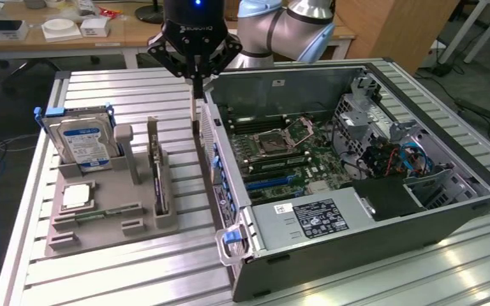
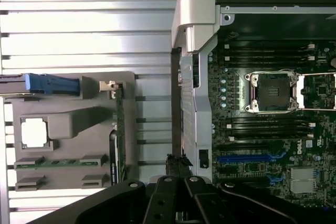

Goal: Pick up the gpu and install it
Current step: 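Reach for the gpu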

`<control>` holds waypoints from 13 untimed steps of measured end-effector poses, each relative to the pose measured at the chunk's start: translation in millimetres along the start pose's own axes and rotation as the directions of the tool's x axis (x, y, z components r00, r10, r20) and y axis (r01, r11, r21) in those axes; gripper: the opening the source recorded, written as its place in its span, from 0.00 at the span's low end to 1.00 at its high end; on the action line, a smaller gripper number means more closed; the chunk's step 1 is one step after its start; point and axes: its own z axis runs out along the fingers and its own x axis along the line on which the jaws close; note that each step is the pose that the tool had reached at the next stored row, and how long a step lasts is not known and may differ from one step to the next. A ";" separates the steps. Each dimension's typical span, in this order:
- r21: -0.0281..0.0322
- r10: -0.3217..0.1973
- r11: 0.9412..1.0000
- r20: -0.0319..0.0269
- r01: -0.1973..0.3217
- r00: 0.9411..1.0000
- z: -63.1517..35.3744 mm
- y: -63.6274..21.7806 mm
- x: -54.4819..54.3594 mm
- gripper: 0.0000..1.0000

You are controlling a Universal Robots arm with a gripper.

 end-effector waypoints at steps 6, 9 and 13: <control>0.000 0.000 1.000 0.000 0.000 1.000 -0.2 -0.4 10.6 0.10; 0.000 0.000 1.000 0.000 0.000 1.000 -0.4 -0.6 16.1 0.10; 0.000 0.000 1.000 0.000 0.000 1.000 -0.6 -1.0 23.4 0.10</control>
